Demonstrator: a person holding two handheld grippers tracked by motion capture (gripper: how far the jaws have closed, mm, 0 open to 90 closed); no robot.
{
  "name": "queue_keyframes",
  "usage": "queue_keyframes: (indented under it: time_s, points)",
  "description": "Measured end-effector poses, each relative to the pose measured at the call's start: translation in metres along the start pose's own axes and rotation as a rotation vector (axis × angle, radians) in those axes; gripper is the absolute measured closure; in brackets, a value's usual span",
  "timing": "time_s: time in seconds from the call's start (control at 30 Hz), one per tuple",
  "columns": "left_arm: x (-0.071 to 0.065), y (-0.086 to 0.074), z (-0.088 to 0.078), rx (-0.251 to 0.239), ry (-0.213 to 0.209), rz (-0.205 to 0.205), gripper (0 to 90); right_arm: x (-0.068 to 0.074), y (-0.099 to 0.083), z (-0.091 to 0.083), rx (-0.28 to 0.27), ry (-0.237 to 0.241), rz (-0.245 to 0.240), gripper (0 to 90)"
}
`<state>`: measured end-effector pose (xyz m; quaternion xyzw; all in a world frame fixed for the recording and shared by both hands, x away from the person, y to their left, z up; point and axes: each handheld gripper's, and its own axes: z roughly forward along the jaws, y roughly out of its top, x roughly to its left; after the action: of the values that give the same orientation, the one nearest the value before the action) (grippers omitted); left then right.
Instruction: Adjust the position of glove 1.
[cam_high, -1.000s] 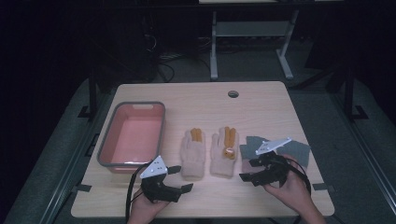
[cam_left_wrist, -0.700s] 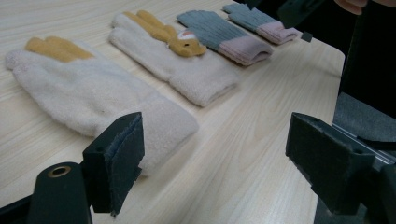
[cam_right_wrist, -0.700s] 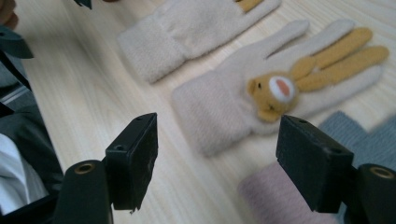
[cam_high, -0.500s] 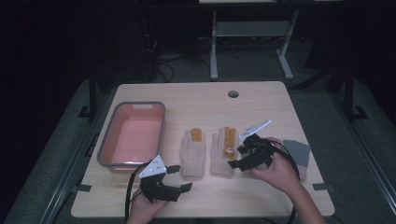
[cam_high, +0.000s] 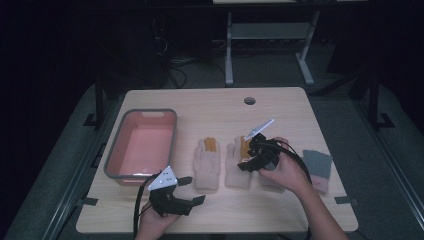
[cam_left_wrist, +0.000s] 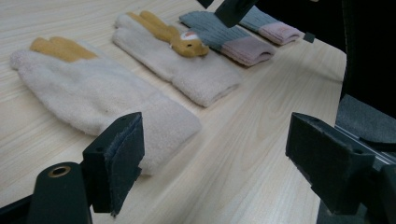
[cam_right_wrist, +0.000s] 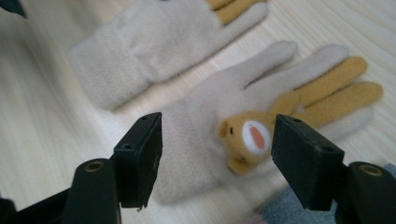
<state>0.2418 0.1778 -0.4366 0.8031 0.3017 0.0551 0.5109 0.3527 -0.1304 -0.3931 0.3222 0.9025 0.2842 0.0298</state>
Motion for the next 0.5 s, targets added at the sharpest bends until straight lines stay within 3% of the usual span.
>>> queue_keyframes:
  time_s: [0.37,0.5]
  points:
    - [-0.001,0.000,0.000,0.002,-0.003,0.000,19.6,-0.016,0.002,0.027,0.063,-0.016,0.051,38.4]
    - [-0.001,0.000,0.001,0.001,-0.004,0.000,19.6,-0.017,0.001,0.035,0.094,-0.023,0.039,40.6]
